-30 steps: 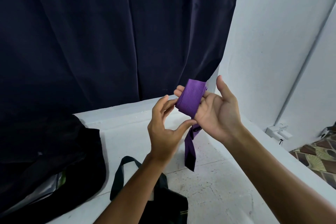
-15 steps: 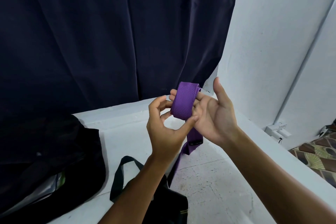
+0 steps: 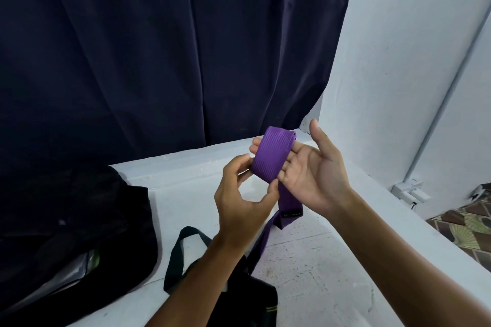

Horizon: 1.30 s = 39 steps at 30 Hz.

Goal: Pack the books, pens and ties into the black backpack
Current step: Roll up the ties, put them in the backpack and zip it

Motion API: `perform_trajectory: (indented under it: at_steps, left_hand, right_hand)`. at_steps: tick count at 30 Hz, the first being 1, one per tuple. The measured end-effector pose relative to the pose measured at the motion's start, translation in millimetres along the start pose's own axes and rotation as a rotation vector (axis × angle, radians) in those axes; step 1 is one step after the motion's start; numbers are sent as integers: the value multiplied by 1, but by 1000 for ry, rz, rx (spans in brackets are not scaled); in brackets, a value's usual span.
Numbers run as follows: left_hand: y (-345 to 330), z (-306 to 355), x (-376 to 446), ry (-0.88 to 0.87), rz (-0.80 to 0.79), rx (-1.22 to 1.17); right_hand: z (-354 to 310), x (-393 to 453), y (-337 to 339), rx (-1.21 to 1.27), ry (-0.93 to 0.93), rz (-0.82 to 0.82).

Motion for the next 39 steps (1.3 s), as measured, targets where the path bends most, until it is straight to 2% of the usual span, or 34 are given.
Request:
perform_trajectory:
  at_steps: [2,6,8,11,14,16,19,22,25,28,34,36,39]
  left_hand:
    - [5,1,0,88,-10,-96]
    - [9,-12,27,627,14,-613]
    - [5,-21,43,789,-108,-694]
    - [-6,-18,56,766,-398,-689]
    - [-15,-8,57,762,-541,-667]
    - [-17,-5,55,746,-533,-579]
    - [-16,-5,52,749,-432,-475]
    - [-17,-8,47,813,-403,-479]
    - [-19,-9,38,872,-484,-602]
    - [-19,-7,21,893,-525,-701]
    - [-20,-2,-12,816,-603,-590]
    - [-19,2,-15,807,-574,-530]
    - [-13,5,-8,769,-540,-413]
  right_hand:
    - [-1,-1,0,-28,-39,-20]
    - [-4,-6,-4,-80,-168,-97]
    - [-3,-9,-7,-82,-245,-173]
    - [2,-13,-10,-152,-315,-256]
    - [5,-13,-9,-347,-292,-241]
    - [6,-13,-7,-452,-283,-220]
    - [5,-12,-4,-495,-295,-214]
    - [5,-13,-4,-530,-271,-171]
    - [4,-13,-9,-443,-217,-128]
    - [-9,-5,-12,-296,-73,-39]
    - [-34,21,0,-134,179,149]
    - [-37,25,7,-254,241,179]
    - [-35,25,19,-688,299,176]
Point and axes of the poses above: each hand's wrist, its own x-axis towards the middle knuckle, its own y-axis out of the back of the hand, z = x × y, the point moved 4 cm from there along x, towards the middle knuckle, and after that the axes turned 10 degrees about x, right-handed, at the moved point
